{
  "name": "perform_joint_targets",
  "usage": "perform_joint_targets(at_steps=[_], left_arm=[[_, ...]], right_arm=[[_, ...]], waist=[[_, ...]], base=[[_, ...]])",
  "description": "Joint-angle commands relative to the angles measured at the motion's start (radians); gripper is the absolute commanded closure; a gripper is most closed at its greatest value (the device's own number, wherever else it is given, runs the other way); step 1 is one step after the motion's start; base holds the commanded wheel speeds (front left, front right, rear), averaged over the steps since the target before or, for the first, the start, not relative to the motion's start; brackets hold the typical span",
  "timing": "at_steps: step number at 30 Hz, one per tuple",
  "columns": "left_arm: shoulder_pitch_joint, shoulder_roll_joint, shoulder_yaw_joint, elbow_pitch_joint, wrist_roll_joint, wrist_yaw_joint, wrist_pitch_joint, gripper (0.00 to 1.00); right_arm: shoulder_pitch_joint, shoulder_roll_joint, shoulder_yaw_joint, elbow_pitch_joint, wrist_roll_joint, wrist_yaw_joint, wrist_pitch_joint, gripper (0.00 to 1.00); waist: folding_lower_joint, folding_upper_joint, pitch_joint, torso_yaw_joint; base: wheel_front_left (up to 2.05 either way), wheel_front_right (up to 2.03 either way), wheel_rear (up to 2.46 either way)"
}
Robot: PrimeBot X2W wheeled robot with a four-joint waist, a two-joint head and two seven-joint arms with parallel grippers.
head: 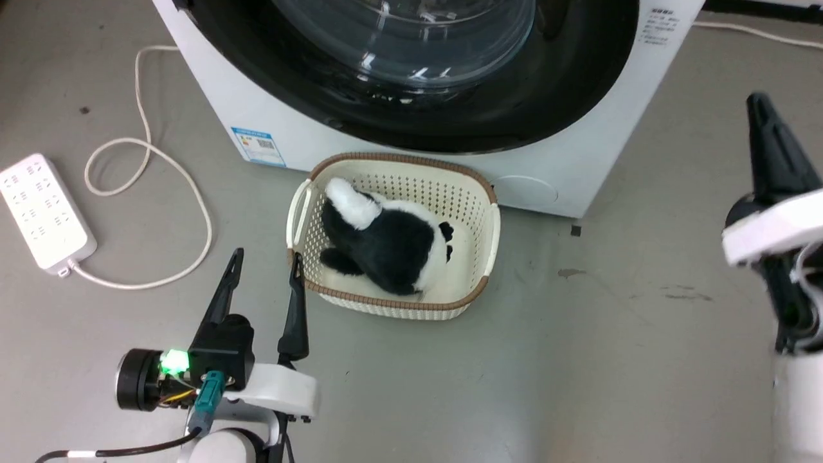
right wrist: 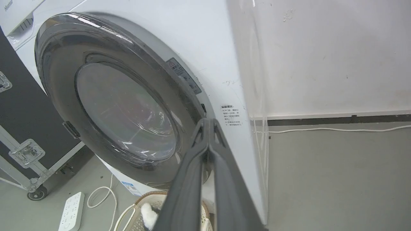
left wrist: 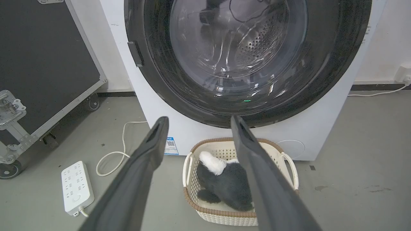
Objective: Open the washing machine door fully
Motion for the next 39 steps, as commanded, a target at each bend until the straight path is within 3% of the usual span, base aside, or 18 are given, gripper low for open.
perform_joint_targets(at_steps=[1,20,39], left_arm=[[-0.021,0.006,-0.009,-0.005,-0.003,0.008,-0.010,0.00],[-0.077,0.024,-0.065,-0.008,-0.009,0.050,-0.050,0.00],[-0.130,0.035,-0.125,-0.007,-0.017,0.093,-0.090,0.00]], right_arm=[[-0.046,0.006,-0.013,0.015,0.027,0.001,0.014,1.00],[-0.425,0.037,-0.235,0.346,0.244,0.001,0.368,1.00],[-0.798,0.001,-0.518,0.655,0.245,0.001,0.659,1.00]], waist=[[-0.0001,-0.0001,0.011,0.007],[-0.0001,-0.0001,0.112,0.057],[-0.0001,-0.0001,0.207,0.123]], base=[[0.00,0.00,0.00],[0.00,0.00,0.00],[0.00,0.00,0.00]])
